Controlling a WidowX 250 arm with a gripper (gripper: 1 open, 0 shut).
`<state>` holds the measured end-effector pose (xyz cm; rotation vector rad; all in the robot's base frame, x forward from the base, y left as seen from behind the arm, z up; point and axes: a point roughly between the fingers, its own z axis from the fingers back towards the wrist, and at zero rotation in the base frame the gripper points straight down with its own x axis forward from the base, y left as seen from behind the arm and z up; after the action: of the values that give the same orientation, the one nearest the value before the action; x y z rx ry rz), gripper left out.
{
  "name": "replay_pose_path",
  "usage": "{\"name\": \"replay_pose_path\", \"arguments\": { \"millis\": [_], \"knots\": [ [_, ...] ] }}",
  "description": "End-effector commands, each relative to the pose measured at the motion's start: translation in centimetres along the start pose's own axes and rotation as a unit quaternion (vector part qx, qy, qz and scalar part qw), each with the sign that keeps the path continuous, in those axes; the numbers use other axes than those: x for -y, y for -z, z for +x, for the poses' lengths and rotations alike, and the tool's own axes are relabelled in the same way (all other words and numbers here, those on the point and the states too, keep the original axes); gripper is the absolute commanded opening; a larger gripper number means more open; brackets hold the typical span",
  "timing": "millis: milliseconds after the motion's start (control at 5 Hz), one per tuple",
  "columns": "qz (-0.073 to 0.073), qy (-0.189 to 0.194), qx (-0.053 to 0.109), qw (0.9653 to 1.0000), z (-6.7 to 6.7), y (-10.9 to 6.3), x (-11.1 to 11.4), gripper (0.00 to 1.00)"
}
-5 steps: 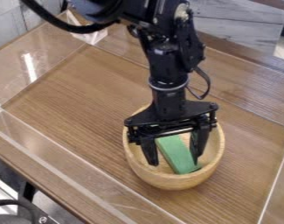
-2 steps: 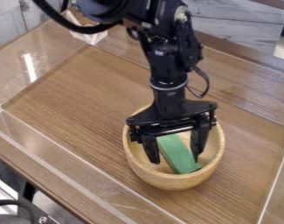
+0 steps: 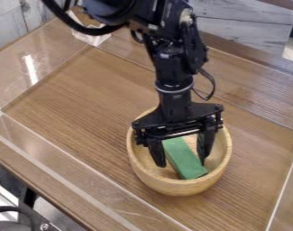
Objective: Remove the green block from inside the brown bowl and put it on the table
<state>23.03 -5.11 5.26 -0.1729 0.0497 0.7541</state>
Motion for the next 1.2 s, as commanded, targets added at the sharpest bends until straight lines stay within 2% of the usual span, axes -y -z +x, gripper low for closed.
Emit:
{"name": "replay_pose_path", "arguments": {
  "millis": [0,400,600,1000],
  "knots": [
    [-0.023,-0.002,0.015,0.9996,1.0,-0.3,0.9,1.0],
    [-0.028,-0.004,0.012,0.9995,1.3,1.1,0.9,1.0],
    [-0.028,-0.003,0.01,0.9995,1.3,1.5,1.0,0.0],
    [-0.017,0.005,-0.004,0.9998,0.8,1.2,0.8,0.0]
  ]
}}
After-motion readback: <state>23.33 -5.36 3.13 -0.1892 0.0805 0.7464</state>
